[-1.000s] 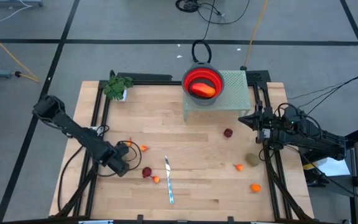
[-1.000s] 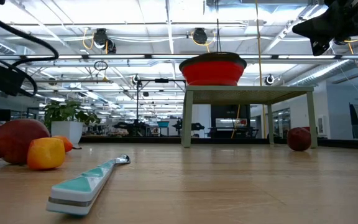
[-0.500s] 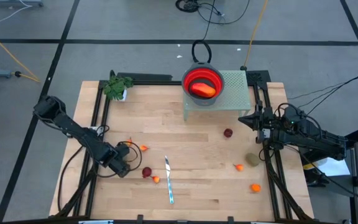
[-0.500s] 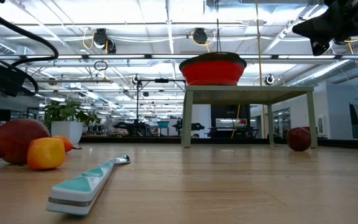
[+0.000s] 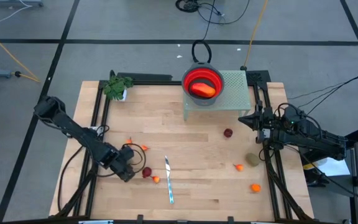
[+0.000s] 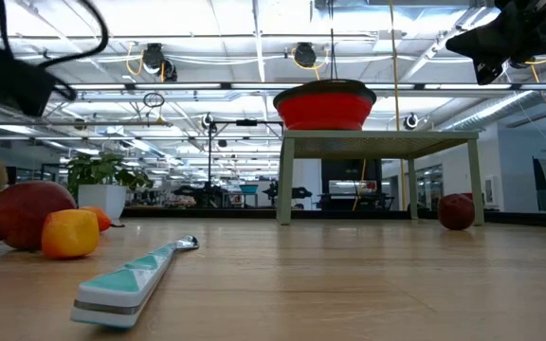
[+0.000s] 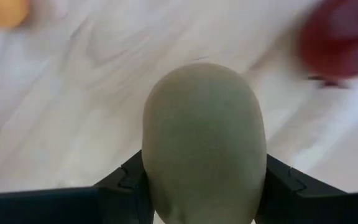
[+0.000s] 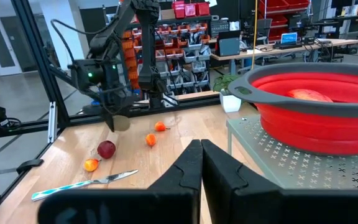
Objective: Pick & Place Fruit
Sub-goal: Put the kiwi into the red strainer bowl on the shelf
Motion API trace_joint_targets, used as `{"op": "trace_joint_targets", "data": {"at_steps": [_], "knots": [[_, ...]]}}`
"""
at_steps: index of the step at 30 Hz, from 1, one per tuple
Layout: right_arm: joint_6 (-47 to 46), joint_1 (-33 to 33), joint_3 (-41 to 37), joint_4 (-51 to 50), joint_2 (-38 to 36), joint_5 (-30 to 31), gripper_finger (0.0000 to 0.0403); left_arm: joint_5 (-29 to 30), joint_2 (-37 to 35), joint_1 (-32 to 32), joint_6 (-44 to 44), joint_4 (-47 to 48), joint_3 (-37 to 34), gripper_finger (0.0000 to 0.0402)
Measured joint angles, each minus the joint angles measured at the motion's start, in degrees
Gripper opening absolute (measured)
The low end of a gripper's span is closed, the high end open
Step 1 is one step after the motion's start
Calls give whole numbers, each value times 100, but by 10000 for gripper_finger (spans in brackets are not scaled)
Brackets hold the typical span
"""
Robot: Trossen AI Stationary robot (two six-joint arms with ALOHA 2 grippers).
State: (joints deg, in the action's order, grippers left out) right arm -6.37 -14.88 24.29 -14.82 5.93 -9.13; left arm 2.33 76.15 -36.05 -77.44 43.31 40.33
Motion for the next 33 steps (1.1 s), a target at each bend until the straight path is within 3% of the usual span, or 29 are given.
{"op": "trace_joint_targets", "data": {"at_steps": [9, 19, 25, 33], "knots": [[0, 1, -2, -1, 0, 1, 0, 18, -3, 335, 1130, 4, 747, 194], [0, 1, -2, -12, 0, 2, 0, 294, -6, 797, 2942, -151, 1368, 181], [0, 0, -2, -54, 0, 2, 0, 330, -8, 1133, 3569, -1042, 1380, 191], [0, 1, -2, -53, 0, 2, 0, 334, -8, 1544, 3490, -2889, 1380, 180]]}}
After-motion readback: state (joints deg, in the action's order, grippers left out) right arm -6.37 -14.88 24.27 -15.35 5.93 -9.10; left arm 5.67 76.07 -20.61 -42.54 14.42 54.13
